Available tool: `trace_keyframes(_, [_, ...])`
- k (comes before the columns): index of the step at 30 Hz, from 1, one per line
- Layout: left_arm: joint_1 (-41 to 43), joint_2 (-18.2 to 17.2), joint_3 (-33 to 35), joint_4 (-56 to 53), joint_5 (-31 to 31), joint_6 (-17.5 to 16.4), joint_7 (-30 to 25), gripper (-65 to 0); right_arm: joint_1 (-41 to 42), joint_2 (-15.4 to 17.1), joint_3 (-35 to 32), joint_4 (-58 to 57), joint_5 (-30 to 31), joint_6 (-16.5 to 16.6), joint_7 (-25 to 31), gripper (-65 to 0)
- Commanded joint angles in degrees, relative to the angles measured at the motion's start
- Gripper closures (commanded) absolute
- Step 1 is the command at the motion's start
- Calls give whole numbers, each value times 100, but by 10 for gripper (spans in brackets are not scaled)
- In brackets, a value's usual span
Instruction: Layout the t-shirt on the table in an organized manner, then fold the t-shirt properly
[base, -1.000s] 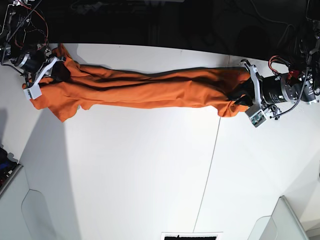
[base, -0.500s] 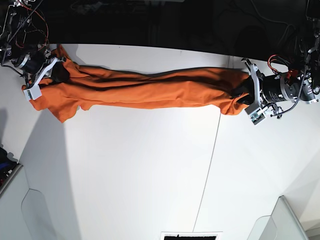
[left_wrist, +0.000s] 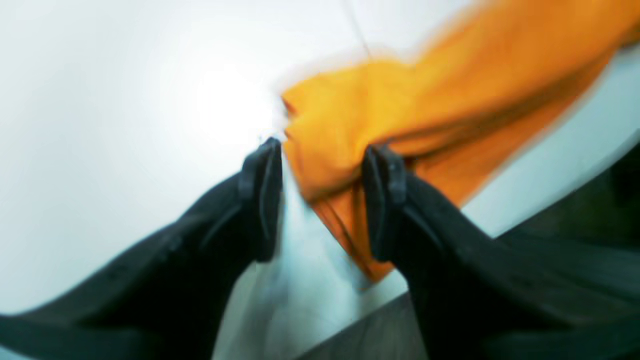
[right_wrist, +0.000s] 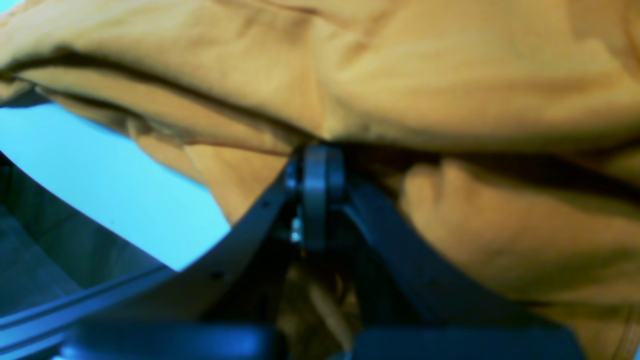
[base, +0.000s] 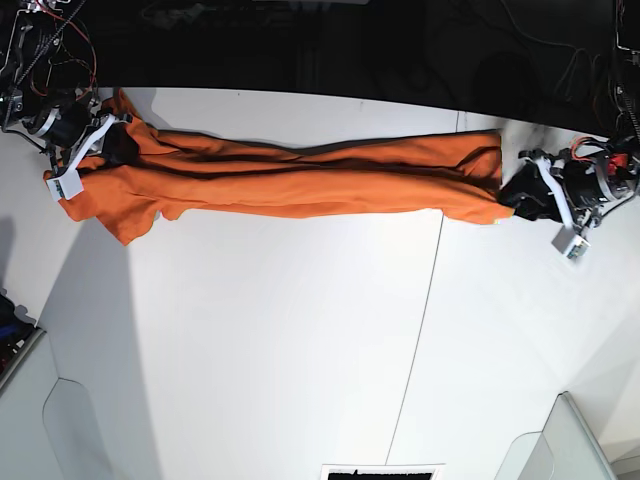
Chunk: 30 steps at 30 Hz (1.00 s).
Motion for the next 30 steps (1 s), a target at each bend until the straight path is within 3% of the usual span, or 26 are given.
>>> trace_keyframes(1, [-63, -20, -205, 66, -267, -136, 76, -331, 15, 83, 35, 61, -59, -7, -70, 0])
trace_keyframes(4, [2, 131, -400, 61, -529, -236, 282, -380, 15, 81, 35, 61, -59, -7, -70, 0])
trace_keyframes(11, [299, 739, -400, -330, -317, -229, 195, -380, 15, 81, 35, 61, -157, -7, -76, 0])
trace_keyframes(16, [269, 1128, -400, -953, 142, -31, -146, -381, 13, 81, 35, 61, -166, -7, -81, 0])
trace_keyframes(24, [297, 1508, -387, -988, 177, -269, -63, -367, 15, 81, 35, 61, -166, -7, -76, 0])
trace_keyframes(25, [299, 1554, -387, -988, 195, -378, -61, -335, 17, 81, 35, 61, -164, -7, -72, 0])
trace_keyframes(30, [297, 1648, -387, -988, 203, -438, -181, -22, 17, 79, 35, 61, -162, -7, -31, 0])
